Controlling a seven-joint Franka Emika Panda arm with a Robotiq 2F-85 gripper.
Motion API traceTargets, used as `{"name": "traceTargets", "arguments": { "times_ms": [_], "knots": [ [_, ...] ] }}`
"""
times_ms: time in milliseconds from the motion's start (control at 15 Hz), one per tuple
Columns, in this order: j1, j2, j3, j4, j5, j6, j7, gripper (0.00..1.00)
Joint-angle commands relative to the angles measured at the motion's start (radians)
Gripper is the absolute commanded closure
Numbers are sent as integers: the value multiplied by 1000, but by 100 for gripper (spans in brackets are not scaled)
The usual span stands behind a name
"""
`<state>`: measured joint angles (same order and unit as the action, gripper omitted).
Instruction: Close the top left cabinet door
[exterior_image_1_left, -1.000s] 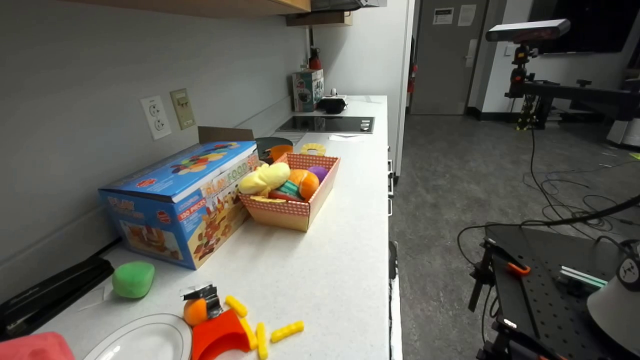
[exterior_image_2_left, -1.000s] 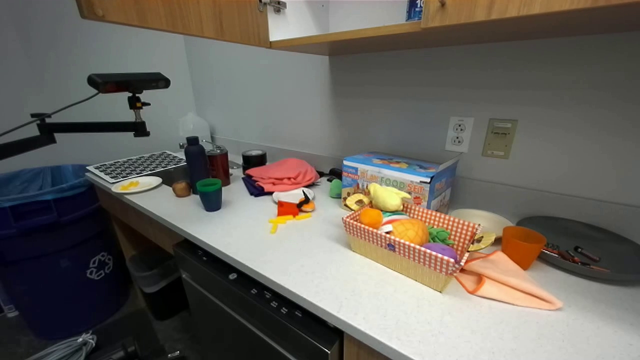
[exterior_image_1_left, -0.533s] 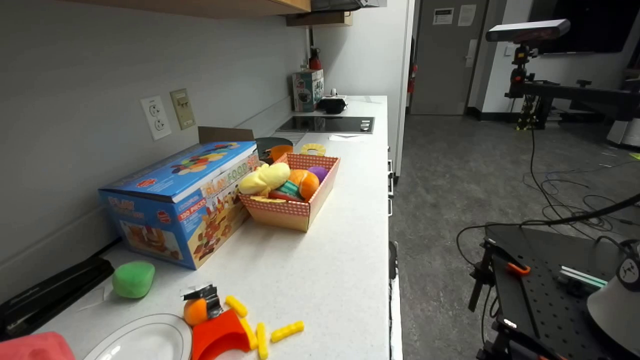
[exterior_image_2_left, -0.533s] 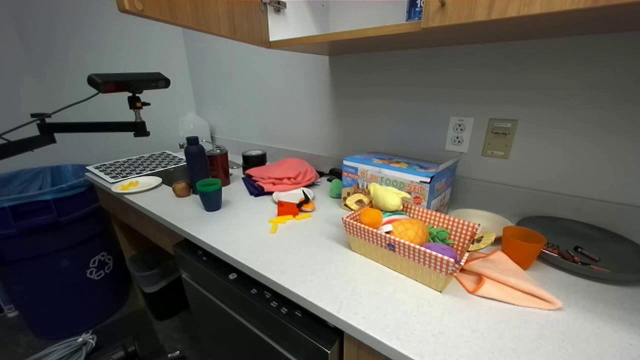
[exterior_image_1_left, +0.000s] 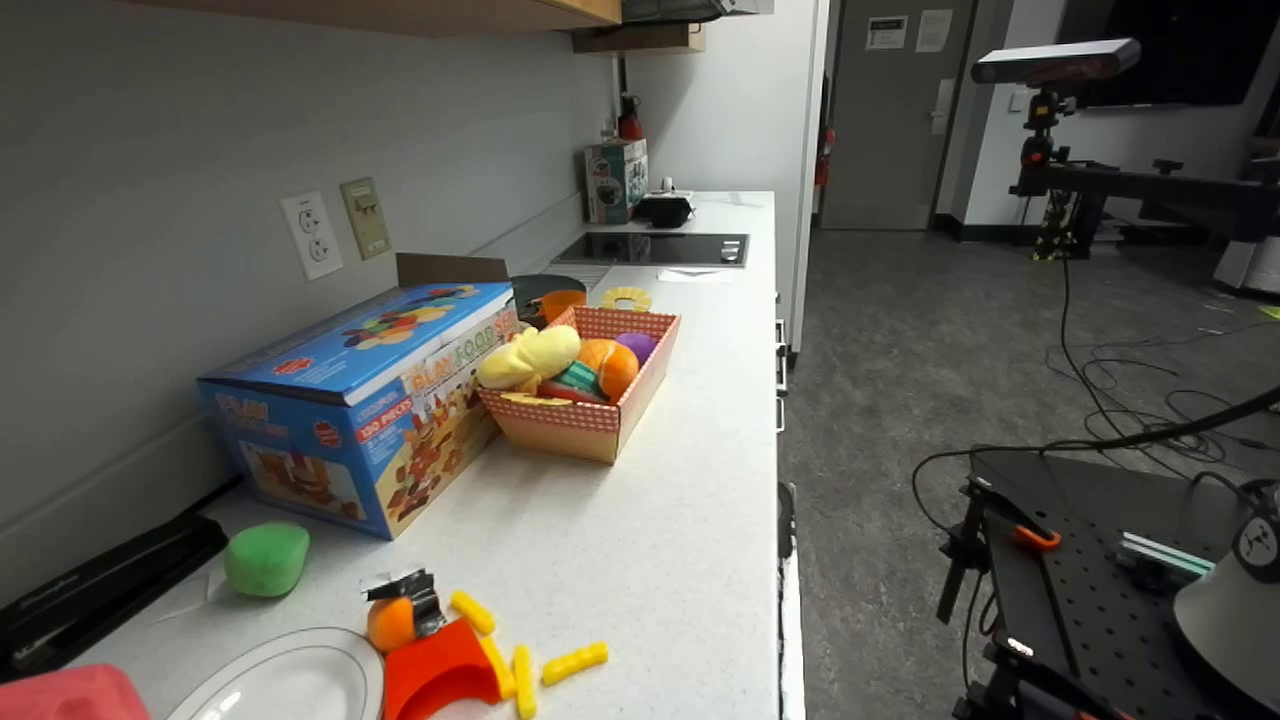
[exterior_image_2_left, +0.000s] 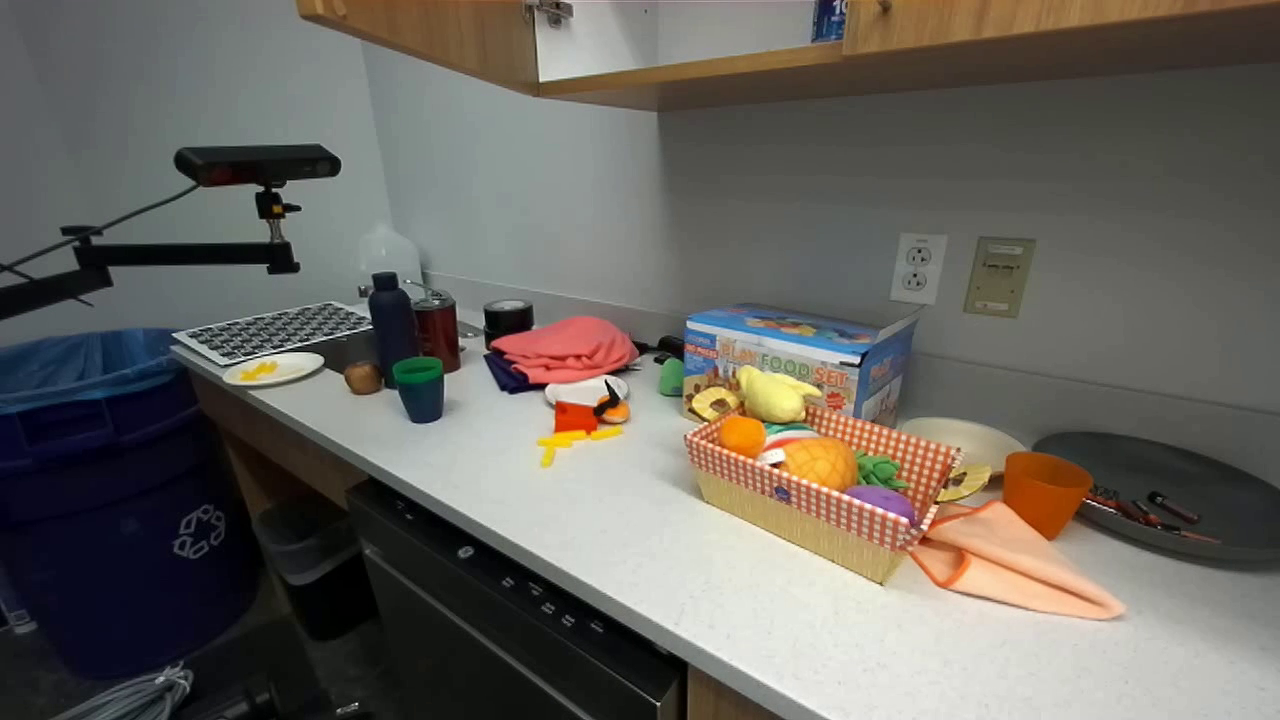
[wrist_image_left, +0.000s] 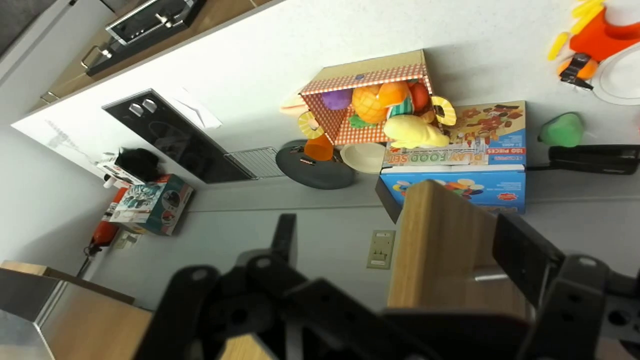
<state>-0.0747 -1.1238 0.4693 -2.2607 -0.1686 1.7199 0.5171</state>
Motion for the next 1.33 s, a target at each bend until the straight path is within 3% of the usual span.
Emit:
{"name": "traceTargets", "arguments": {
  "times_ms": [0,267,933,1133,1267],
  "knots": [
    [2,3,0,3,-2,-3,3,0],
    [-13,3,-1,2,-12,31,18,0],
    [-262,111,-45,128,-186,317,235,0],
    [-291,149,-47,169,-186,347,275,0],
    [-273,177,-55,188,-174,377,276,0]
  ]
}}
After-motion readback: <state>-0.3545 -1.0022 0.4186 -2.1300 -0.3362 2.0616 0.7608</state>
